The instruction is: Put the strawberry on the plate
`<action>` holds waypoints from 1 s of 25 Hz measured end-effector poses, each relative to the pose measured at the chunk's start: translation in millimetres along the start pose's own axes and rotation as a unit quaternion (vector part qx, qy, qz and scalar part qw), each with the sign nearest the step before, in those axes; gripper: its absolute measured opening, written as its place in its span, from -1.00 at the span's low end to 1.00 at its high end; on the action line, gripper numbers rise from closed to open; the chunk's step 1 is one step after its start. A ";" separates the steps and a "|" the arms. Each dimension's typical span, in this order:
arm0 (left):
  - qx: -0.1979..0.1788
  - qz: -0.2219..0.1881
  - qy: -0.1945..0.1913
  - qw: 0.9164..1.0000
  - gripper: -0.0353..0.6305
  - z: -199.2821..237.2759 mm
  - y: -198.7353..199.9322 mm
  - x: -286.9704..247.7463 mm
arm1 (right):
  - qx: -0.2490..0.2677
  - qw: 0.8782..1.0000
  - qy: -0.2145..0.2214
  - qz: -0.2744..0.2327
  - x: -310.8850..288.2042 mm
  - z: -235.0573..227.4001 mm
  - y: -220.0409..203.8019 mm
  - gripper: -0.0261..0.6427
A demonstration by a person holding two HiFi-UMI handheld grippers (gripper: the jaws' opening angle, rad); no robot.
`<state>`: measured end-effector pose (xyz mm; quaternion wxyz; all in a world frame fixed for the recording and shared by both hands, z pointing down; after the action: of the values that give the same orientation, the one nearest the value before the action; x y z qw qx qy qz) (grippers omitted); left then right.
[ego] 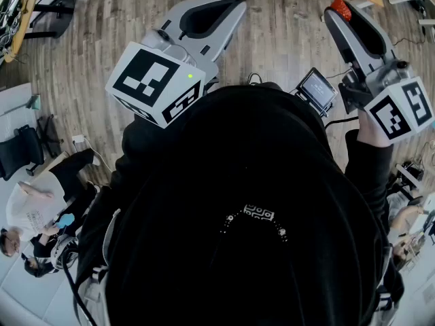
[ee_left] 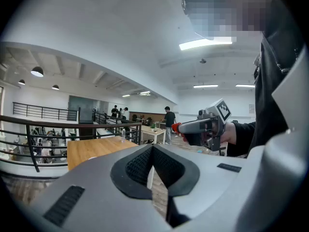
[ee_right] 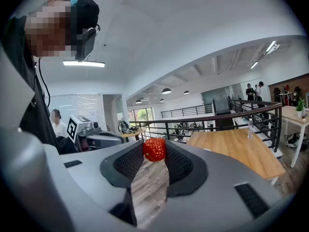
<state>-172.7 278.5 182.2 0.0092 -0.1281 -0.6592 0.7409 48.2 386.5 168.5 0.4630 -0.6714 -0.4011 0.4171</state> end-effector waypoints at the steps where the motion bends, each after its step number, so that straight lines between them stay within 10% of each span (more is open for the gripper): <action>1: 0.004 -0.001 -0.001 1.000 -0.90 -0.1 -0.4 -0.4 | -0.001 1.000 0.001 0.001 -0.7 -0.5 -0.2 -0.48; 25: 0.022 -0.013 -0.005 1.000 -0.90 2.0 3.3 -37.5 | -0.029 0.999 0.020 -0.003 -6.7 -44.1 -1.6 -0.48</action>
<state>-136.3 269.3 185.8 0.0182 -0.1153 -0.6445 0.7556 86.8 368.0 181.1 0.4525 -0.6915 -0.4054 0.3909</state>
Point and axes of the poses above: the fingertips, and each gripper's own axes: x backward along the fingers, z to its left, y out of its top, the point moved 8 cm from there along x, backward along the fingers, and after that the axes turned 1 degree about -z, right-handed, at the moved point
